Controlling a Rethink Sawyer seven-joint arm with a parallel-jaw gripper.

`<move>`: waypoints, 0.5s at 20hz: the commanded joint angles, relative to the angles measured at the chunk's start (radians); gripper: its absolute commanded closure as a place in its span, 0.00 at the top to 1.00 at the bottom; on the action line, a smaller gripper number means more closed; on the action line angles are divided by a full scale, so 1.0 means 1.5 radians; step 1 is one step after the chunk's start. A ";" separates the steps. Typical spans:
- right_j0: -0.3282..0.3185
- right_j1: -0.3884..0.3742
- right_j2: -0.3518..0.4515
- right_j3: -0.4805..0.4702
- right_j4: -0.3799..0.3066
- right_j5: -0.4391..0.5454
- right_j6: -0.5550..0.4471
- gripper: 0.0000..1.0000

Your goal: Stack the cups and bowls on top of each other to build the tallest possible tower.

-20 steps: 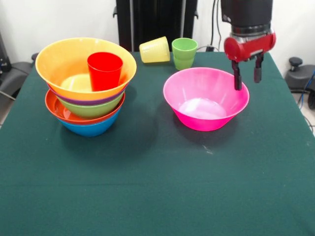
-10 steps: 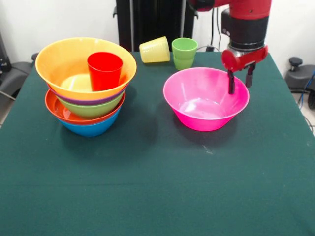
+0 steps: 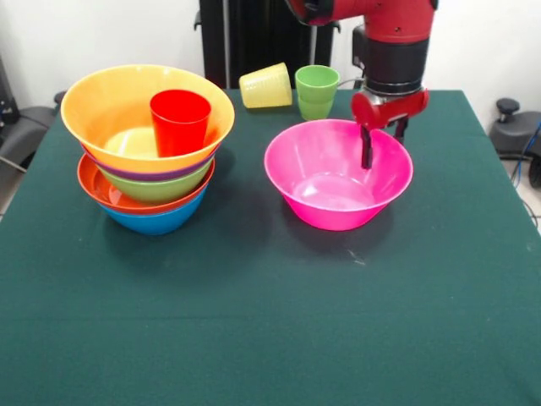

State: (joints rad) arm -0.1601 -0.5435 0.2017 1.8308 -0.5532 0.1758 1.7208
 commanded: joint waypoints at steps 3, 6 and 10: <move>0.031 0.088 -0.094 -0.042 -0.078 -0.219 0.071 1.00; 0.049 0.125 -0.131 -0.059 -0.069 -0.264 0.060 1.00; 0.063 0.151 -0.152 -0.074 -0.044 -0.280 0.053 1.00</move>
State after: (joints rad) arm -0.0938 -0.4258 0.0387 1.8191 -0.5914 -0.2125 1.7208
